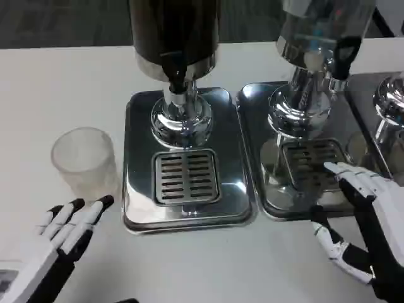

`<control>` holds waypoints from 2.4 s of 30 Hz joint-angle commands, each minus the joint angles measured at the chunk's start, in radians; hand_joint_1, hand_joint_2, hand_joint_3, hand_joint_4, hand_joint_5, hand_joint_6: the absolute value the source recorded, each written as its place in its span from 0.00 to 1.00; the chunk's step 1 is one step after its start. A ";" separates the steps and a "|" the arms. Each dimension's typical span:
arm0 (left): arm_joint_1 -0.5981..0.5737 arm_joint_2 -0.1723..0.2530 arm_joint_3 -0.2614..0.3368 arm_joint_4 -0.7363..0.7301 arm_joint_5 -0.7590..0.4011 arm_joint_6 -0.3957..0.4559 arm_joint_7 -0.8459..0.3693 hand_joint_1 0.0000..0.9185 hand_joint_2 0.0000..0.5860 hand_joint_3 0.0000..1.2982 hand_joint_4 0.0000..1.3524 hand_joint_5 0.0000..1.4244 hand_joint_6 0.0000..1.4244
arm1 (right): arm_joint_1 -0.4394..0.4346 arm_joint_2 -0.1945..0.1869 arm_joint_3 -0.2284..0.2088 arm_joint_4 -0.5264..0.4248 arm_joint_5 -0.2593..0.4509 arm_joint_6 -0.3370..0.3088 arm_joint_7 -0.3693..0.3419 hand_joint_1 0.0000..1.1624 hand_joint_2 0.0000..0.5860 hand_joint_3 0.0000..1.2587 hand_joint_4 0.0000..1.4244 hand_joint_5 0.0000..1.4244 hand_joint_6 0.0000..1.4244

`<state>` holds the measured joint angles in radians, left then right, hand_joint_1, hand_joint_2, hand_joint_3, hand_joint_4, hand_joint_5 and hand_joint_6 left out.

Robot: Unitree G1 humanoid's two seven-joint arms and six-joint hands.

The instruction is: Grasp the cup under the faucet to collect the drink, then remove the cup.

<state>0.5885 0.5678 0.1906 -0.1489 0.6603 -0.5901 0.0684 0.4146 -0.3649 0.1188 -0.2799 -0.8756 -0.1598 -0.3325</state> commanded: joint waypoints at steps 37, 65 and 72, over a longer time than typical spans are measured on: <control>-0.139 0.006 0.106 0.304 -0.244 -0.276 0.137 0.00 0.05 0.00 0.00 0.00 0.04 | 0.028 0.051 0.009 -0.050 -0.019 0.033 0.012 0.37 0.76 0.22 0.16 0.17 0.22; -0.459 0.051 0.035 0.623 -0.412 -0.209 -0.078 0.00 0.00 0.00 0.00 0.03 0.09 | 0.010 0.049 0.007 -0.044 -0.006 0.031 0.022 0.37 0.76 0.25 0.17 0.17 0.23; -0.533 0.078 -0.007 0.671 -0.385 -0.151 -0.102 0.00 0.00 0.00 0.00 0.01 0.09 | 0.018 0.061 0.015 -0.056 -0.013 0.039 0.019 0.37 0.76 0.26 0.18 0.18 0.24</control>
<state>0.0898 0.6224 0.2058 0.4948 0.2532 -0.7617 -0.0198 0.4289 -0.3144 0.1293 -0.3209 -0.8816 -0.1287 -0.3122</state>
